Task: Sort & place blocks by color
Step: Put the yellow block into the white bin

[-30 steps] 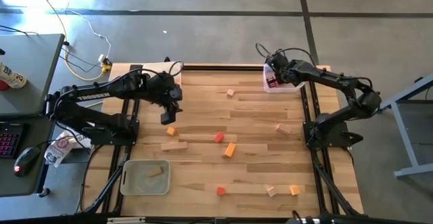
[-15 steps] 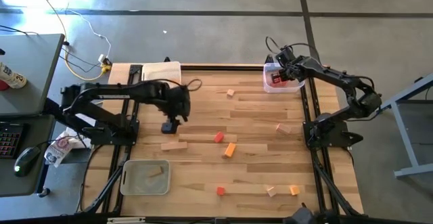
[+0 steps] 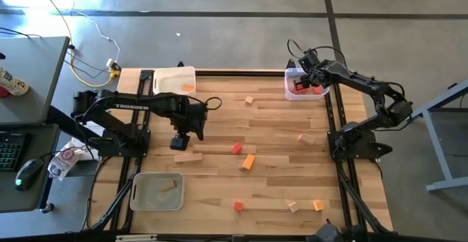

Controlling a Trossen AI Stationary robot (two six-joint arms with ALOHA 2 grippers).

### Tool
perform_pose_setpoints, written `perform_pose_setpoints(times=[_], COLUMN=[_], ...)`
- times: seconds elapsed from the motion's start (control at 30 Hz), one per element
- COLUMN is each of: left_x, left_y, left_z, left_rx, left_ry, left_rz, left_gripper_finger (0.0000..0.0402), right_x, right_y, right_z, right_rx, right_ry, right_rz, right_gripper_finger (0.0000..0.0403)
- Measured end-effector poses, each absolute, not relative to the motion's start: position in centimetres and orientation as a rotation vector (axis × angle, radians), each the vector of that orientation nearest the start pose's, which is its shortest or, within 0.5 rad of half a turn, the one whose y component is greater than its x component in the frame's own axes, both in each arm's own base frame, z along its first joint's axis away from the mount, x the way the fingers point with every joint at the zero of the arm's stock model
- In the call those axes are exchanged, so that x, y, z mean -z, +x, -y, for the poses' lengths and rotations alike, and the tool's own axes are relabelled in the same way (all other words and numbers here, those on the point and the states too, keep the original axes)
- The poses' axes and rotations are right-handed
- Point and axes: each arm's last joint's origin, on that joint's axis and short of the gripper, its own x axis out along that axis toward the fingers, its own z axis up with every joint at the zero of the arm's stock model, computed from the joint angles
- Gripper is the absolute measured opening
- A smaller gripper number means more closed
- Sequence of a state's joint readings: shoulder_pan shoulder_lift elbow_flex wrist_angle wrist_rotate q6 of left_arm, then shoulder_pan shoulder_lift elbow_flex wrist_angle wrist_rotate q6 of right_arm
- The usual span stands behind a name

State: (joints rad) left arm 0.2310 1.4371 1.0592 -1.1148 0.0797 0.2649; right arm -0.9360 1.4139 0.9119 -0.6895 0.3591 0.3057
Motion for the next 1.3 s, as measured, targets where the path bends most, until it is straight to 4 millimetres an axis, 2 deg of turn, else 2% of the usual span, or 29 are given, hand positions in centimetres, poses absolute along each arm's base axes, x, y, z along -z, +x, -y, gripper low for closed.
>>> perform_pose_setpoints(times=[0.13, 0.37, 0.67, 1.07, 1.3], left_x=[-23.1, -20.7, -18.3, -16.4, -15.2], left_y=[23.8, 24.6, 25.7, 26.4, 26.7], left_z=[-5.3, -5.4, -4.8, -3.7, -3.6], left_rx=[0.079, 0.082, 0.063, 0.072, 0.091], left_ry=[-0.020, -0.054, 0.030, 0.123, 0.104], left_rz=[-1.501, -1.637, -1.763, -1.847, -1.889], left_gripper_finger=[0.0216, 0.0216, 0.0216, 0.0216, 0.0216], right_x=[-21.0, -21.0, -21.0, -21.0, -21.0], right_y=[14.6, 14.7, 14.7, 14.7, 14.7], right_z=[21.3, 21.2, 21.2, 21.2, 21.2], right_rx=[1.274, 1.250, 1.250, 1.250, 1.250], right_ry=[0.633, 0.650, 0.650, 0.650, 0.650], right_rz=[-1.032, -1.027, -1.027, -1.027, -1.028], right_gripper_finger=[0.0196, 0.0197, 0.0197, 0.0197, 0.0197])
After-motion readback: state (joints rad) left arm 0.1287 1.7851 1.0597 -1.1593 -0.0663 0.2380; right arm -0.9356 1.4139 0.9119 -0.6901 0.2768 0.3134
